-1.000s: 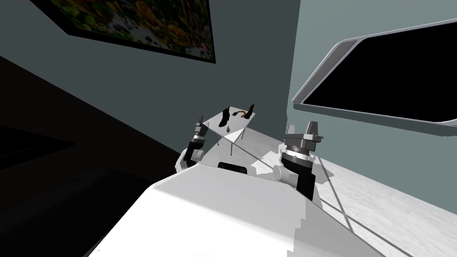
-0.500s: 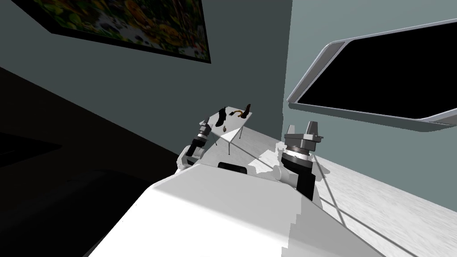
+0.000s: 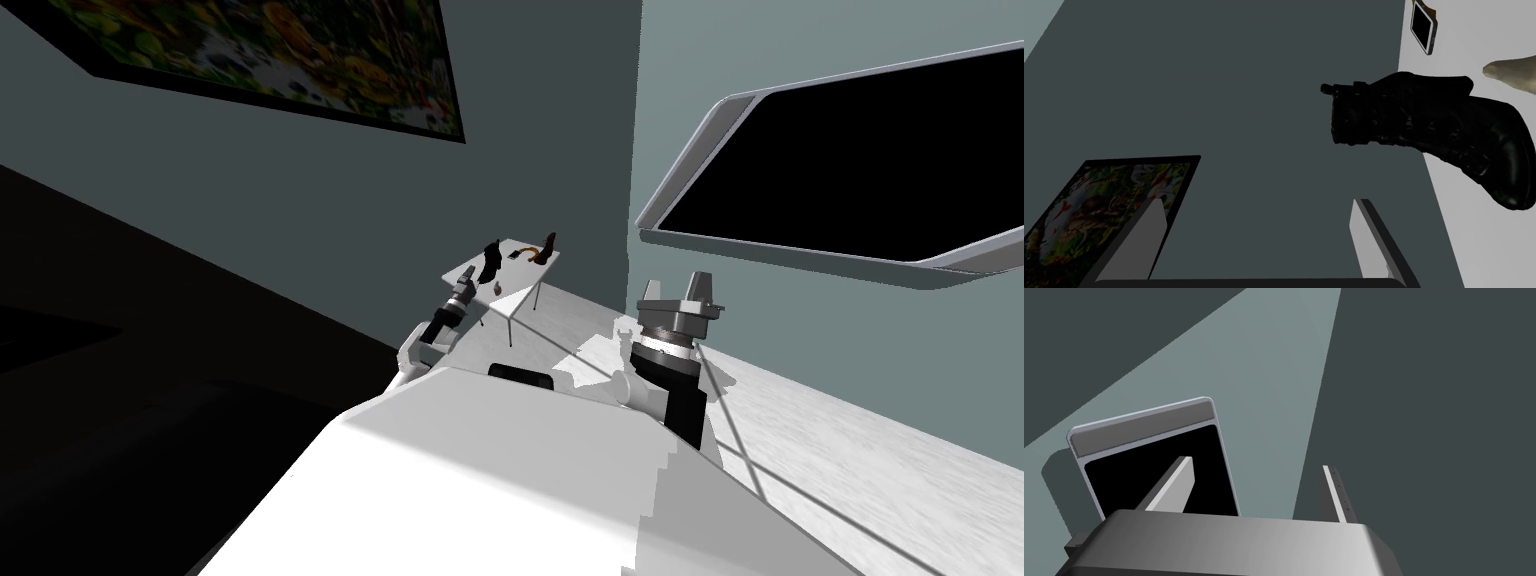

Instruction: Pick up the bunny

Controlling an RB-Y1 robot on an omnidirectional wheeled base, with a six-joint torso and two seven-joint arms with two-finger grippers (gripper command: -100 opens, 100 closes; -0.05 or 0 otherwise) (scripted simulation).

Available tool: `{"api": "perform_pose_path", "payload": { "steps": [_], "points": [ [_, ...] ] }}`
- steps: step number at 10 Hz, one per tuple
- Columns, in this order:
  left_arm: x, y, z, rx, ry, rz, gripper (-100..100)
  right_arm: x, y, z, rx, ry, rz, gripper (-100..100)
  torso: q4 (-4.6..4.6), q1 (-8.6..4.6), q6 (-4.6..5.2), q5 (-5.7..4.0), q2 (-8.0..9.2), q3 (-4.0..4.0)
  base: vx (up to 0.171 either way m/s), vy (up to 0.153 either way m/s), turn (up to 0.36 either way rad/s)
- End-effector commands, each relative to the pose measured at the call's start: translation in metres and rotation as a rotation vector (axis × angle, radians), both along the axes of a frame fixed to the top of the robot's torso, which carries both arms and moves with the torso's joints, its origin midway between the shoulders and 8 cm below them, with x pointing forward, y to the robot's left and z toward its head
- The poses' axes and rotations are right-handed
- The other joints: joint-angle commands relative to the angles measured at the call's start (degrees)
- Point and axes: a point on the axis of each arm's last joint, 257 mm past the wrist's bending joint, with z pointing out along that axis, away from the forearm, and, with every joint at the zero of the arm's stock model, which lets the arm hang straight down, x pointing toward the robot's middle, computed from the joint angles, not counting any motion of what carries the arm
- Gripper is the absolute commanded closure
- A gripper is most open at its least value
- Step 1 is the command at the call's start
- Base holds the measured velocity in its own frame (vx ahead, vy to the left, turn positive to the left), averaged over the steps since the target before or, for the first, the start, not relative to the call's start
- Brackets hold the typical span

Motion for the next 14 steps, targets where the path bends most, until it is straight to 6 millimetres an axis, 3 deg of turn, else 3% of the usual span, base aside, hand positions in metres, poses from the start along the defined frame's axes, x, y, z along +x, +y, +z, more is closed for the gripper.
{"api": "perform_pose_path", "payload": {
  "steps": [1, 8, 14],
  "points": [
    [0.007, 0.001, -0.013, 0.029, 0.052, -0.005, -100, 0.000, 0.000, 0.000, 0.000, 0.000, 0.000, 0, 0.00, 0.00, 0.00, 0.00, 0.00, 0.00, 0.000, -0.063, -0.063],
    [0.023, 0.009, -0.050, 0.118, 0.193, -0.003, -100, 0.000, 0.000, 0.000, 0.000, 0.000, 0.000, 0, 0.00, -0.04, 0.01, 0.00, 0.01, 0.00, -0.002, -0.057, -0.037],
    [0.034, 0.027, -0.085, 0.222, 0.327, 0.019, -100, 0.000, 0.000, 0.000, 0.000, 0.000, 0.000, 0, 0.00, -0.02, 0.00, 0.00, 0.00, 0.00, 0.000, -0.054, -0.048]
  ]
}}
